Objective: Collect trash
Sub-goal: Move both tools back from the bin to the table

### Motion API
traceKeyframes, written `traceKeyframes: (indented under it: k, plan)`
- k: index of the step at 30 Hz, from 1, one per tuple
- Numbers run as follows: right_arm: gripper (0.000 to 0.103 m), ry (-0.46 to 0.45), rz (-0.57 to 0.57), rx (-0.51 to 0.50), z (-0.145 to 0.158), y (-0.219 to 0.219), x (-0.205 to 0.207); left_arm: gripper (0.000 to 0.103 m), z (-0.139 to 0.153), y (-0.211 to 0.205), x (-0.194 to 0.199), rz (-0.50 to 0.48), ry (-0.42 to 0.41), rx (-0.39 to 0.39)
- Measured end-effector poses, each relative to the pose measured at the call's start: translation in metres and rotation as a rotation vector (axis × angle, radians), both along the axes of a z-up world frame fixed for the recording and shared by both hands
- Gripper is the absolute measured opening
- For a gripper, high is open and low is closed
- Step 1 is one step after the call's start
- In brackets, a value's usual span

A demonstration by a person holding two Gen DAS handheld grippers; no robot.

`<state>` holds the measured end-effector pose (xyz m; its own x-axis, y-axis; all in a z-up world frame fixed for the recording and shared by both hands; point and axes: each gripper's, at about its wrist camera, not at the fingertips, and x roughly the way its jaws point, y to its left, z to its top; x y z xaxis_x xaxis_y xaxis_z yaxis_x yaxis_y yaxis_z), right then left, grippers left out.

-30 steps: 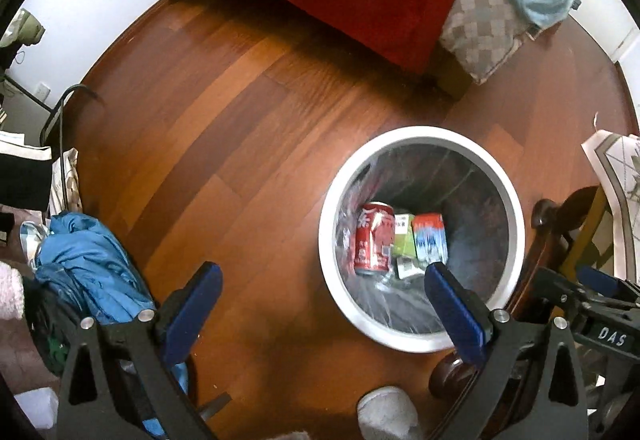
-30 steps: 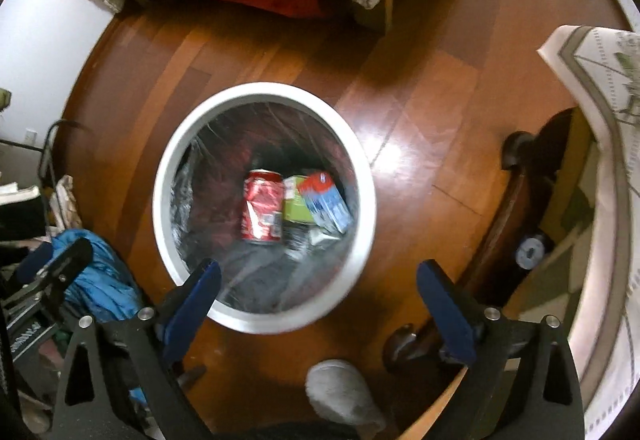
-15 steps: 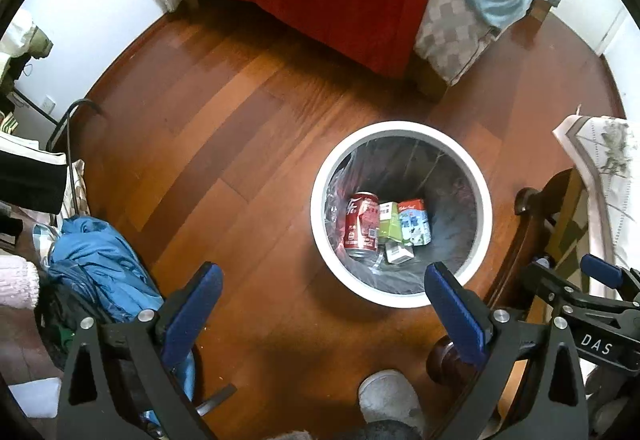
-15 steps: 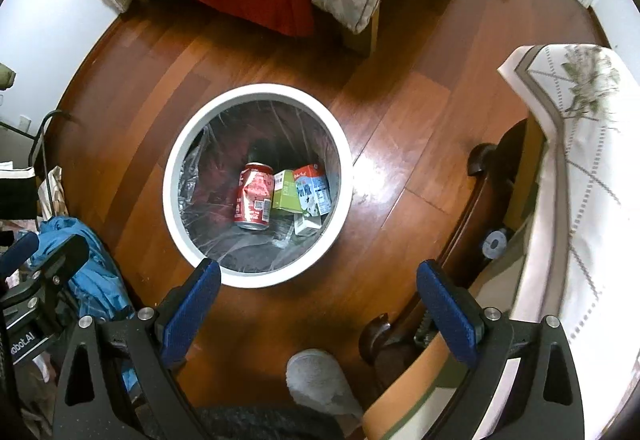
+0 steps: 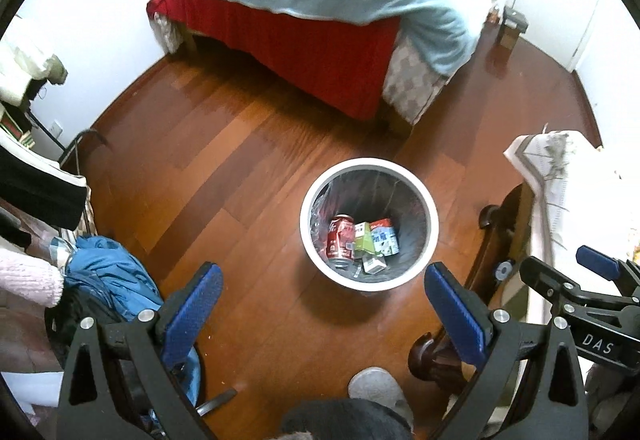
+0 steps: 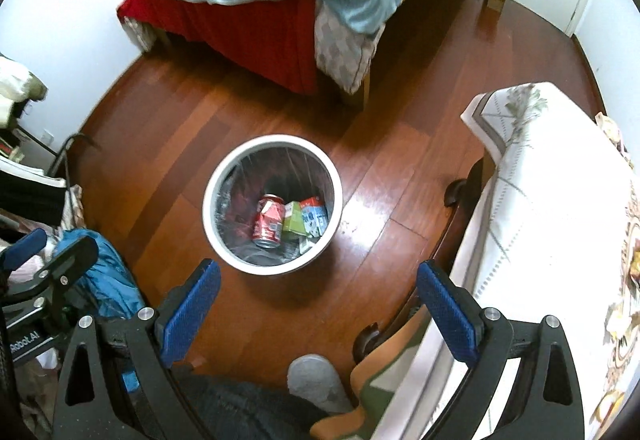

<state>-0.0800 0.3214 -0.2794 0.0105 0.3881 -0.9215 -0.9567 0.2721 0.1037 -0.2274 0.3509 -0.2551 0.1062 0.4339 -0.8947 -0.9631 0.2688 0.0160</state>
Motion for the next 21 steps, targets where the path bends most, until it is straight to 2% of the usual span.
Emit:
traceKeyframes:
  k: [7,14,17,21]
  plan:
    - [0.099,0.015,0.000,0.094,0.053,-0.051,-0.002,0.103,0.041,-0.039,-0.004,-0.020,-0.019,0.056]
    - [0.099,0.150,-0.061,0.193,0.101,-0.108,0.018,0.103,0.074,-0.073,0.010,-0.023,-0.036,0.099]
    - [0.099,0.189,-0.129,0.230,0.118,-0.149,0.045,0.103,0.083,-0.093,0.035,-0.069,-0.065,0.115]
    - [0.099,0.184,-0.254,0.217,0.120,-0.212,0.100,0.103,0.079,-0.125,0.088,-0.166,-0.087,0.093]
